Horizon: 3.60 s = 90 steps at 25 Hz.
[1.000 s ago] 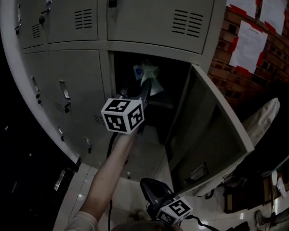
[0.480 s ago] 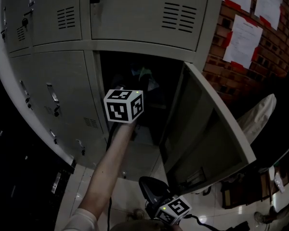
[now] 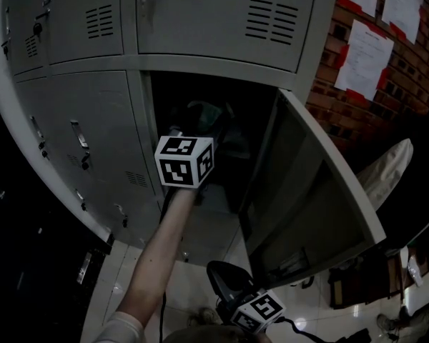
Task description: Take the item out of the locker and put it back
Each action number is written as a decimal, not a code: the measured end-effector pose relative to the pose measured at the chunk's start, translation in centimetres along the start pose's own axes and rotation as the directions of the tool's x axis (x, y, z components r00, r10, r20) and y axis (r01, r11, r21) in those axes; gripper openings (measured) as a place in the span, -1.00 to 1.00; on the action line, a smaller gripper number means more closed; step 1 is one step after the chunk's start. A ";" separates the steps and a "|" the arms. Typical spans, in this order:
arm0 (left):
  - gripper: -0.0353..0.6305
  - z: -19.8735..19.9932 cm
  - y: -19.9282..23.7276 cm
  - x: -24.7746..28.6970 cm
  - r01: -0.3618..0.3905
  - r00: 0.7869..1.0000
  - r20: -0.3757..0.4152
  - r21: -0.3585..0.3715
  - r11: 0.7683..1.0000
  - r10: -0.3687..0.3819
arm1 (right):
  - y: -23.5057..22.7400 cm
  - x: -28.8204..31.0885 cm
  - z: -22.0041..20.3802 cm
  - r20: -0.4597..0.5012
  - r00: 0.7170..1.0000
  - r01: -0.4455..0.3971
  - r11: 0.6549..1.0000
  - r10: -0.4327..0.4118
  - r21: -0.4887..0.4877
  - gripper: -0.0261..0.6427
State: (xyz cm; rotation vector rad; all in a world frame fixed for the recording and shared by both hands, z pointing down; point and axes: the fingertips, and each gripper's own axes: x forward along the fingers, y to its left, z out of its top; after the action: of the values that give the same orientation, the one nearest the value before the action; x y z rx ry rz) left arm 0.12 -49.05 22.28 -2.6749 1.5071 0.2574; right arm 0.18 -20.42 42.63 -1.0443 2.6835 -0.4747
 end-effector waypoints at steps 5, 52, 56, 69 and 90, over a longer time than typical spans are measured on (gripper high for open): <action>-0.09 0.9 -0.3 -1.9 -0.019 1.000 0.023 0.014 1.000 0.019 | 0.7 -0.2 -0.3 -0.010 1.000 -0.024 1.000 0.023 -0.005 -0.92; -0.88 -8.0 -21.3 -59.5 -0.564 0.814 0.118 -0.072 0.823 0.568 | 23.7 -18.1 -4.5 -0.055 0.910 -0.410 0.879 0.410 -0.241 -0.92; -0.88 -7.7 -26.6 -64.4 -0.565 0.812 0.089 -0.123 0.816 0.577 | 27.8 -25.0 -4.5 -0.044 0.920 -0.389 0.893 0.390 -0.226 -0.92; -0.88 -3.8 -35.7 -67.6 -0.525 0.827 0.150 -0.142 0.839 0.542 | 31.5 -33.4 -2.3 -0.021 0.928 -0.363 0.888 0.372 -0.282 -0.92; -0.88 -3.5 -37.2 -67.1 -0.518 0.821 0.180 -0.163 0.839 0.542 | 30.2 -34.5 -1.8 -0.026 0.946 -0.317 0.906 0.323 -0.281 -0.92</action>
State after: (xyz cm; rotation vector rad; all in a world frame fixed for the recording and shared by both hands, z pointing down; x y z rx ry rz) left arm -1.85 26.46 36.33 -2.1286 2.1794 0.6525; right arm 6.00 24.65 35.98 -0.6371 2.8835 -0.0179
